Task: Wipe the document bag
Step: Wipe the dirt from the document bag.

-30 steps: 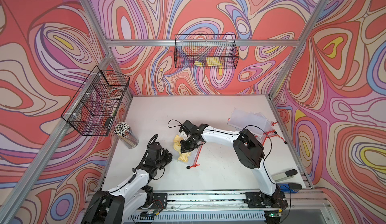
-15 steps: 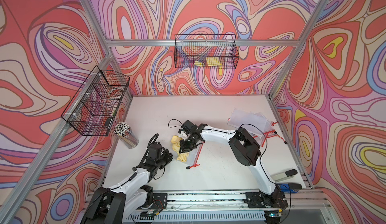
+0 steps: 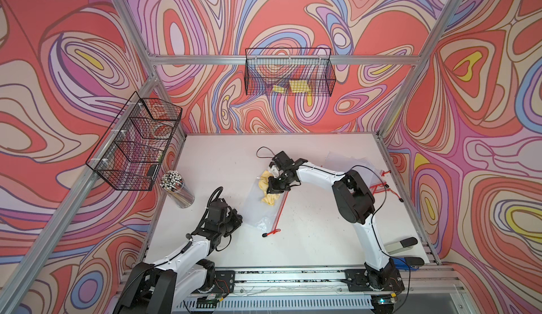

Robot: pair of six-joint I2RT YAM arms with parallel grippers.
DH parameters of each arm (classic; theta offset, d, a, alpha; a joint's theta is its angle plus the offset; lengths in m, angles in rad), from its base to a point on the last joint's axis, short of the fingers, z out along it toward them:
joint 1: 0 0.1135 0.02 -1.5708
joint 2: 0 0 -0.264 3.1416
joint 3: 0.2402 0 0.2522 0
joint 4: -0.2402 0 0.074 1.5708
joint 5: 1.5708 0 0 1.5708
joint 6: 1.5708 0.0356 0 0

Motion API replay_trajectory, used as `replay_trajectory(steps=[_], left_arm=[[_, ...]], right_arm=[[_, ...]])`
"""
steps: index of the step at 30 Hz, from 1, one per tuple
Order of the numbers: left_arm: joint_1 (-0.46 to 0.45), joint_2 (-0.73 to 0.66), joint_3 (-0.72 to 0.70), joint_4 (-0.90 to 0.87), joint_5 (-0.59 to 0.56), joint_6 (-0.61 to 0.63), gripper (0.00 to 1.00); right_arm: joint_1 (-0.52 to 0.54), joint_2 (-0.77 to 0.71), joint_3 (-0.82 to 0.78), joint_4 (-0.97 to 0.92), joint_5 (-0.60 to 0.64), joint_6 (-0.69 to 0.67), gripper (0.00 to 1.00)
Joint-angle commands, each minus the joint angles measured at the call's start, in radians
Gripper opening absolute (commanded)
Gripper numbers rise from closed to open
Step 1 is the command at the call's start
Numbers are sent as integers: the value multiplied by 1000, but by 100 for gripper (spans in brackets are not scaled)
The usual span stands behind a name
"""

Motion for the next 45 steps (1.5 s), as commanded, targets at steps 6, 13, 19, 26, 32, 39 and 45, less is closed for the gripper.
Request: replay_trajectory(steps=[6,13,19,26,32,39,45], left_arm=[[-3,28,34,-27,2,25,0],[-3,42,37,-21,12,27,0],[-3,36,34,-28,11,31,0],[-3,49,37,-18,15,30,0],[-2,89,46,4,24,30,0],[-3,101,55,-5,33,37,0],[-3,79,53,-27,26,44,0]], right_arm=[[110,78,38,28,-71,38,0],[24,153,86,-3,-63,7,0],[-170,161,79,-24,-25,-27,0],[-182,112,98,-70,-3,-57,0],[27,60,60,-21,-37,-10,0],[105,49,72,-41,46,23,0],[-24,-62,-2,-137,281,12,0]])
